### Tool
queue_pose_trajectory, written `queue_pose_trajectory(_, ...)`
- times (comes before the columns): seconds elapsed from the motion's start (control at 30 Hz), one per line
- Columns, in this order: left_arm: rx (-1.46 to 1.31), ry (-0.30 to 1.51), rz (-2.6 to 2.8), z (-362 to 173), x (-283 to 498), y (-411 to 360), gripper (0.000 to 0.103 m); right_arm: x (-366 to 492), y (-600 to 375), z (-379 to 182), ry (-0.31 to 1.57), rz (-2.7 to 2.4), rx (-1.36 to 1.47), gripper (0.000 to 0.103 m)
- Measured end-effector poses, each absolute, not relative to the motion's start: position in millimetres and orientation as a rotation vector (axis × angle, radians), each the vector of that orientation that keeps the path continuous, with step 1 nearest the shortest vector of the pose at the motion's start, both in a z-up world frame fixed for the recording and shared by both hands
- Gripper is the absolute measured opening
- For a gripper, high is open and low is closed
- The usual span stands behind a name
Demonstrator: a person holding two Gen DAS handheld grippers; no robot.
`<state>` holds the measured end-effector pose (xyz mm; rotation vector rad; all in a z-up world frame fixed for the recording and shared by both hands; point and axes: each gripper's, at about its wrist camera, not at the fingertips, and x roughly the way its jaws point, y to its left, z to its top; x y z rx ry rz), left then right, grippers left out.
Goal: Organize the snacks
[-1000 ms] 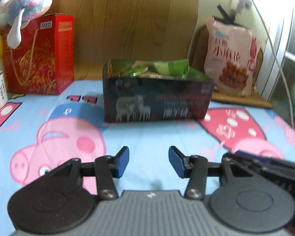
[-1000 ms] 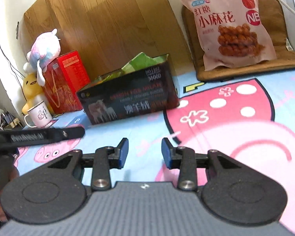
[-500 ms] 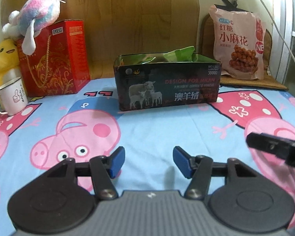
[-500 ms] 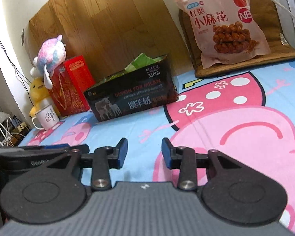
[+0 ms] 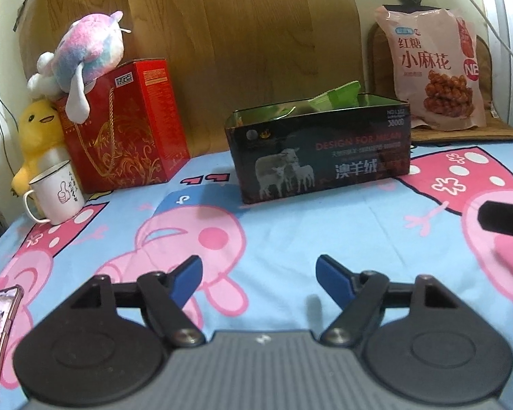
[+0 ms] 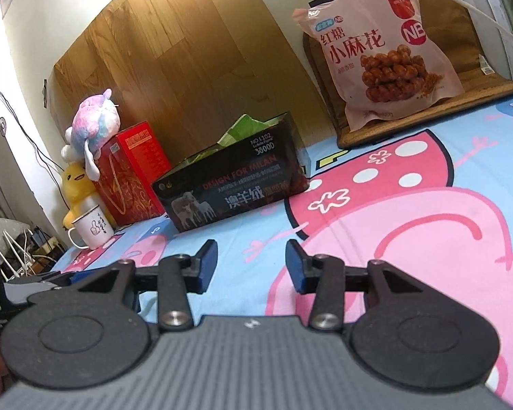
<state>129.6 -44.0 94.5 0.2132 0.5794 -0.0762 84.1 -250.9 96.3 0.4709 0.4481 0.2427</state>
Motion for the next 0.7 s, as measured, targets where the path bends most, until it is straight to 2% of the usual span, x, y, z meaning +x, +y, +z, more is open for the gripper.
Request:
queue_pose_trajectory(0.07,0.21,0.586,-0.067,92.7,131.0,-42.3,0.076,83.4,-251.1,96.6,0.444,0.243,0.47,0.056)
queue_pose_trajectory(0.13,0.208,0.592,-0.056,90.6,132.0,-40.6,0.076,82.2,-251.1,96.8,0.436,0.24,0.468,0.059)
queue_pose_trajectory(0.2,0.205,0.596,-0.045,88.7,132.9,-38.6,0.079,82.4,-250.8,96.9,0.437,0.24,0.467,0.059)
queue_pose_trajectory(0.27,0.201,0.593,-0.036,87.9,133.1,-36.8,0.088,82.9,-250.5,97.0,0.439,0.238,0.465,0.059)
queue_pose_trajectory(0.37,0.202,0.581,-0.025,87.2,132.9,-35.3,0.092,83.1,-250.2,97.1,0.438,0.237,0.46,0.059)
queue_pose_trajectory(0.43,0.199,0.577,-0.017,86.7,134.0,-33.6,0.098,83.1,-249.5,97.0,0.439,0.234,0.455,0.059)
queue_pose_trajectory(0.57,0.18,0.575,-0.012,86.9,135.2,-30.1,0.101,83.4,-249.0,97.0,0.443,0.229,0.453,0.061)
queue_pose_trajectory(0.7,0.166,0.57,-0.009,86.8,135.4,-28.0,0.103,84.1,-250.4,97.1,0.446,0.218,0.458,0.069)
